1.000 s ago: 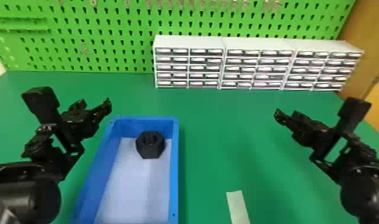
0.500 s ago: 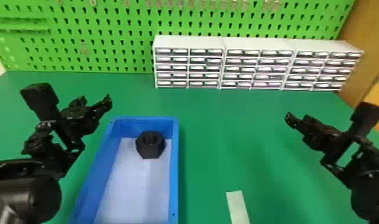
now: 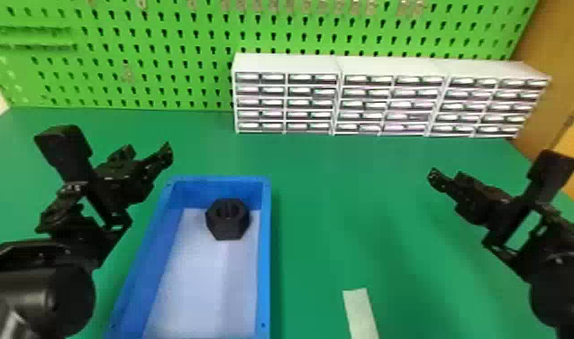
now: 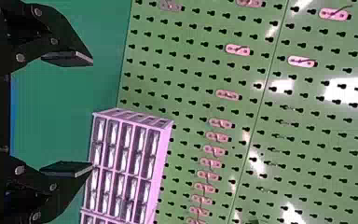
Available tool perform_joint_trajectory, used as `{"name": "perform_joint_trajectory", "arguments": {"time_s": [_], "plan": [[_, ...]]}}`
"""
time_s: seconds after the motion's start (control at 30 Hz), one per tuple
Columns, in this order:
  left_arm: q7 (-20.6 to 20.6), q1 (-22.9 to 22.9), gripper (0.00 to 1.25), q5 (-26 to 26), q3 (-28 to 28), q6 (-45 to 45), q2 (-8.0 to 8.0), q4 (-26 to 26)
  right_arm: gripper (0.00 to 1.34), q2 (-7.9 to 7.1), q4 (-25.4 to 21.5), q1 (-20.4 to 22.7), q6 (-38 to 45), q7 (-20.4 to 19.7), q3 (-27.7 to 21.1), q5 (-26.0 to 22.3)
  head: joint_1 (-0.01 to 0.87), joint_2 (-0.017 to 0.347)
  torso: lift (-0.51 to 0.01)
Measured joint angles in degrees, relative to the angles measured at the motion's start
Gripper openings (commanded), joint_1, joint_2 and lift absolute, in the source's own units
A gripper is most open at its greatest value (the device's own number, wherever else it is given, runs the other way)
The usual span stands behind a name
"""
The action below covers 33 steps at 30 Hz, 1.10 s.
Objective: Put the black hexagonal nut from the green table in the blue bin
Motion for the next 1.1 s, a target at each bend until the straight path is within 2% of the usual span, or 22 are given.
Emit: {"name": "perform_joint_trajectory", "arguments": {"time_s": [0.2, 0.47, 1.1], "plan": [[0.0, 0.4, 0.79, -0.6, 0.4, 0.0, -0.37, 0.0, 0.80, 0.04, 0.0, 0.5, 0.7, 0.0, -0.2, 0.1, 0.691, 0.009, -0.097], [0.0, 0.7, 0.79, -0.7, 0.8, 0.0, -0.55, 0.0, 0.80, 1.72, 0.0, 1.0, 0.7, 0.0, -2.3, 1.3, 0.691, 0.009, -0.097], [0.0, 0.7, 0.79, -0.7, 0.5, 0.0, -0.69, 0.0, 0.80, 1.13, -0.1, 0.6, 0.8, 0.0, -1.8, 1.4, 0.691, 0.009, -0.097]]}}
